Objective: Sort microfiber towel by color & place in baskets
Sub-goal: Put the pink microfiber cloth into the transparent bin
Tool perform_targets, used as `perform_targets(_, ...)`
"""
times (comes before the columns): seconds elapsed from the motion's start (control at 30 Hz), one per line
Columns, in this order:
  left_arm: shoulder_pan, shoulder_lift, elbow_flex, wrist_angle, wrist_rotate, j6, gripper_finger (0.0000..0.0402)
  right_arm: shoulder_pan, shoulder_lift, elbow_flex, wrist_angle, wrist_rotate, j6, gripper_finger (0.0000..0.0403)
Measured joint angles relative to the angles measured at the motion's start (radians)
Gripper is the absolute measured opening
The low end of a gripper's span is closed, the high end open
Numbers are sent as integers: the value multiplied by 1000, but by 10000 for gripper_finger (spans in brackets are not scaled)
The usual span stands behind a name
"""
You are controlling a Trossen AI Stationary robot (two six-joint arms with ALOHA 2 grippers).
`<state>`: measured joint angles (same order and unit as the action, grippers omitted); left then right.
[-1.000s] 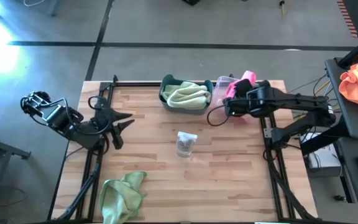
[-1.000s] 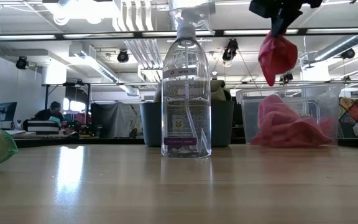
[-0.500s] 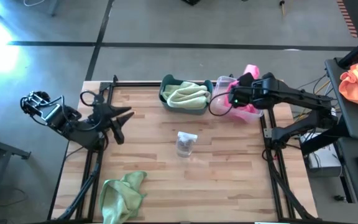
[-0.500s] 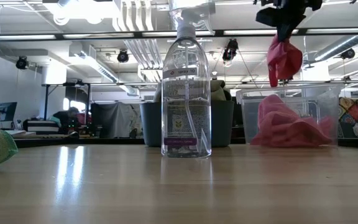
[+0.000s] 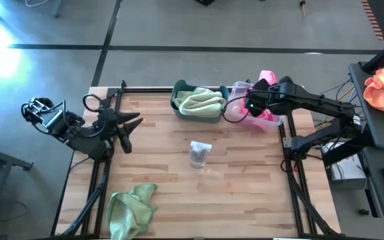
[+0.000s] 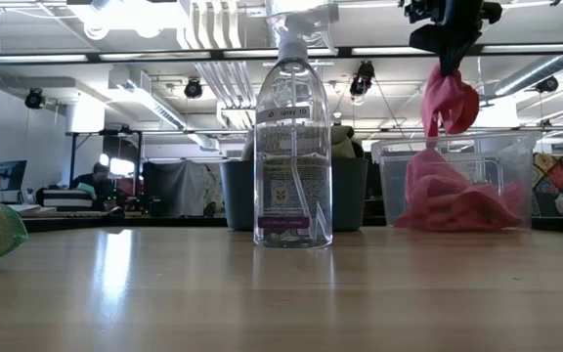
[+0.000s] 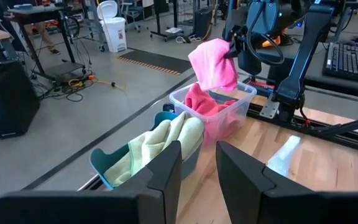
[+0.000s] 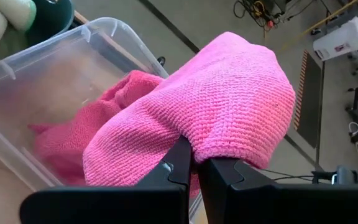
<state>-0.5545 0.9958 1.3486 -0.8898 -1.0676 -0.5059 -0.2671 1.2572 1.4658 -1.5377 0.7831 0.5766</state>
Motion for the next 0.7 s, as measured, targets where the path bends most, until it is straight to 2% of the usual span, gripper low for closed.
perform_targets(0.4,0,0,0,0,0,0,86,-7,3,-1,1,-43,-50,13)
perform_targets(0.7,0,0,0,-1,1,17,86,-7,9,-1,7,-161,-68,13)
